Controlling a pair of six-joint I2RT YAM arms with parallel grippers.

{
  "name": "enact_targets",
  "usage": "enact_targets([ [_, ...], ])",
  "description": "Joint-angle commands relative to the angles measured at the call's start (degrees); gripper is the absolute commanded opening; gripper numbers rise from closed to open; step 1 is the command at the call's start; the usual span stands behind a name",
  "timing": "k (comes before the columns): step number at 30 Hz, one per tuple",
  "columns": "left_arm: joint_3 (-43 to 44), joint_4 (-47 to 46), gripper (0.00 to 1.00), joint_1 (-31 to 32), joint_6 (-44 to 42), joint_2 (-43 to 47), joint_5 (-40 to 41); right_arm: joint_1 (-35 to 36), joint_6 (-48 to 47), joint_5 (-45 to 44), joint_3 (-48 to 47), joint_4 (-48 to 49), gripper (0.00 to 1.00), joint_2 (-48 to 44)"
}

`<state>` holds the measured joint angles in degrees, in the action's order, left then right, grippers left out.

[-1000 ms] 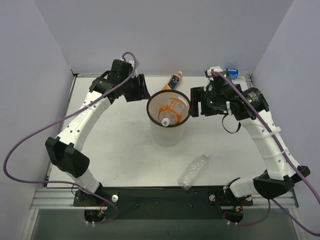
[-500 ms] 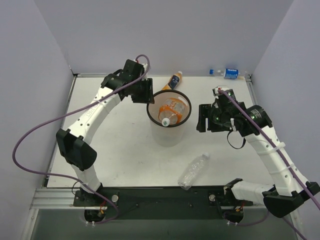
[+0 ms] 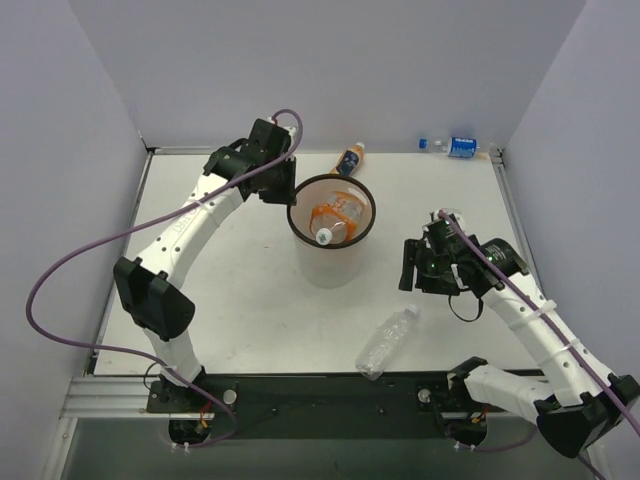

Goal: Put the plastic bottles in the bin

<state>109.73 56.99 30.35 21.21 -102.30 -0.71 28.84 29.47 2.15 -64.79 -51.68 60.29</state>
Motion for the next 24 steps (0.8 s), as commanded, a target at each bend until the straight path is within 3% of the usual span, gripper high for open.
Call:
enact_targets([
  [1, 4.78, -0.3, 0.0, -0.29, -2.92, 0.09, 6.06, -0.28, 5.41, -1.98, 4.14, 2.01, 0.63, -0.62],
  [24, 20.43, -3.82, 0.0, -8.29, -1.35, -15.03, 2.56, -2.82, 13.06, 1.36, 17.68, 12.83, 0.63, 8.0],
])
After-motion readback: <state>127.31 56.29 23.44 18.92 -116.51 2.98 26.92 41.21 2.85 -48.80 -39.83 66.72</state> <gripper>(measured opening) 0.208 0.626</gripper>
